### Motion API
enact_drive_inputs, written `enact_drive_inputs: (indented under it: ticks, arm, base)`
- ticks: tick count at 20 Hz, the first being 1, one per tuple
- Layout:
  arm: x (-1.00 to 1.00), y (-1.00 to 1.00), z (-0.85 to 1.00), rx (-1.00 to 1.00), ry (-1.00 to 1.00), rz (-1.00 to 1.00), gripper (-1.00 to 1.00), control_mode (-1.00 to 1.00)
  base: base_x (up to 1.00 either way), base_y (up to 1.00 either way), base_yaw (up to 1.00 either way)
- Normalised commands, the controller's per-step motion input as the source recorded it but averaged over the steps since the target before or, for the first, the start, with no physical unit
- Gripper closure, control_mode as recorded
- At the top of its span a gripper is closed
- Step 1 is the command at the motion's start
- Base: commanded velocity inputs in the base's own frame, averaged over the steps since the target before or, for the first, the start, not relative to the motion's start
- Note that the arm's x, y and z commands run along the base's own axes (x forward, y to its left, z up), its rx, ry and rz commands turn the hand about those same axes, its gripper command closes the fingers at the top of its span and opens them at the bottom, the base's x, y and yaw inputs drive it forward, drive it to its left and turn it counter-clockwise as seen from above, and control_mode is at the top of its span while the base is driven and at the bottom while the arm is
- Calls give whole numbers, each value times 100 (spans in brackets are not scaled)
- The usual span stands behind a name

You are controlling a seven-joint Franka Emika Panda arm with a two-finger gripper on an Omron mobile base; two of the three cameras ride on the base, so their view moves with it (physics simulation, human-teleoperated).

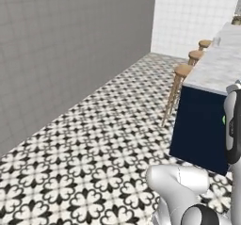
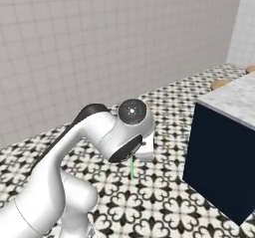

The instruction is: Take a straw from the drawer in front and place it inside the glass cup on the dining counter.

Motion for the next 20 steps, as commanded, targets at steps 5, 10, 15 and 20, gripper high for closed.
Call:
enact_drive_inputs:
  ticks: [5,10,15,20]
  arm:
    - [0,0,0,0,0,0,100,100]
    - [0,0,0,0,0,0,100,100]
    - [0,0,0,0,0,0,100,100]
    - [0,0,0,0,0,0,100,100]
  base:
    - [100,70,-31]
    - [100,66,-30]
    - [100,65,-31]
    - [100,54,-32]
